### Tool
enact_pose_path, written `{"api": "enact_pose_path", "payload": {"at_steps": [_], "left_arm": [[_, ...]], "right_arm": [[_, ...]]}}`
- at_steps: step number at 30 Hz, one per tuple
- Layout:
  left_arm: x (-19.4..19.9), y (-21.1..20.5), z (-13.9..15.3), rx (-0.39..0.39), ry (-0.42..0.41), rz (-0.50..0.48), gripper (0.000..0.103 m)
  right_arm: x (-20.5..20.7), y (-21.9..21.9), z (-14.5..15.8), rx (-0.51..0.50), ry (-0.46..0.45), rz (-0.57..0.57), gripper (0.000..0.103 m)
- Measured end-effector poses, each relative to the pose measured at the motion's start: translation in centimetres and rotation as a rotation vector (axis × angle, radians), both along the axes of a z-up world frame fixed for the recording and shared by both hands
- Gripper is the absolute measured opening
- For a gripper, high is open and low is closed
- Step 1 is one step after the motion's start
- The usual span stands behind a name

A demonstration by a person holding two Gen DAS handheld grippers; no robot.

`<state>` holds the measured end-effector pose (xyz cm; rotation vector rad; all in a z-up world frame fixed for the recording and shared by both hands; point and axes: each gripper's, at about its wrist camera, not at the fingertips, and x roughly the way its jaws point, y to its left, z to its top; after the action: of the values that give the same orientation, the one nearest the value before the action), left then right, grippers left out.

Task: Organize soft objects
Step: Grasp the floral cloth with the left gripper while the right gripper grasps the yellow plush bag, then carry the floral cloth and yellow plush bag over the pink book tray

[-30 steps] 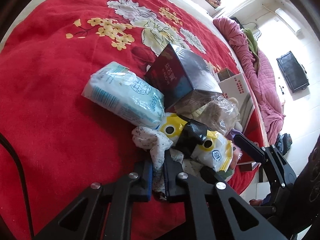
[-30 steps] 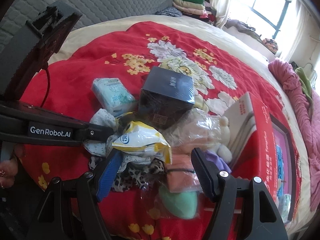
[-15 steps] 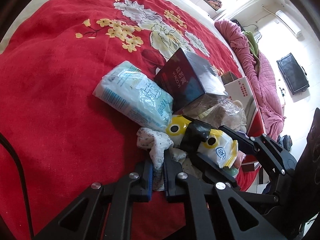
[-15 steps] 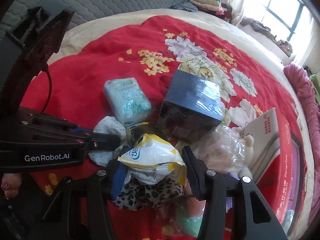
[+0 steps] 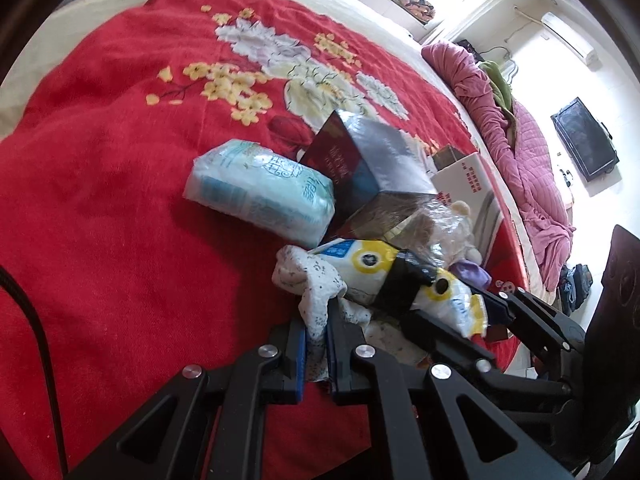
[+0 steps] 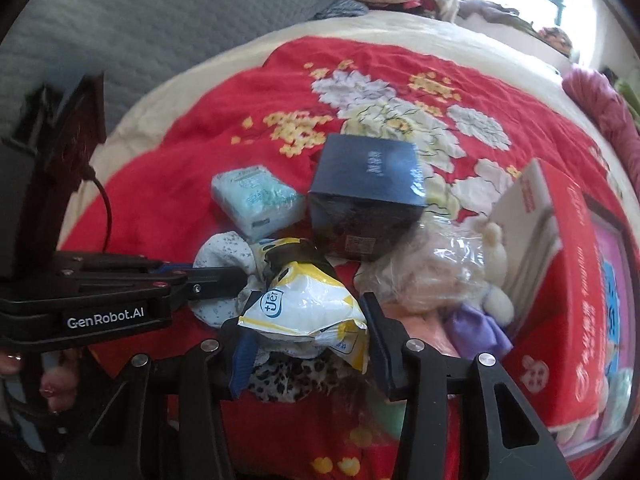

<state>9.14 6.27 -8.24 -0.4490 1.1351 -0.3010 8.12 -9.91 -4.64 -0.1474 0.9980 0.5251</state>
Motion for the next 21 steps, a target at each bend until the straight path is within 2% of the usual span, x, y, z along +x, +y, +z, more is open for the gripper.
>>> {"api": "enact_pose_path", "payload": {"at_steps": [3, 21], "left_arm": [[-0.4, -0.1, 1.1, 0.009, -0.03, -0.005, 0.008], [-2.7, -0.7, 6.6, 0.056, -0.131, 0.002, 0.008]], "right_arm": [[-0.4, -1.1, 1.2, 0.058, -0.019, -0.021, 0.049], [-1.6, -5.4, 5.9, 0.172, -0.108, -0.131, 0.049]]}}
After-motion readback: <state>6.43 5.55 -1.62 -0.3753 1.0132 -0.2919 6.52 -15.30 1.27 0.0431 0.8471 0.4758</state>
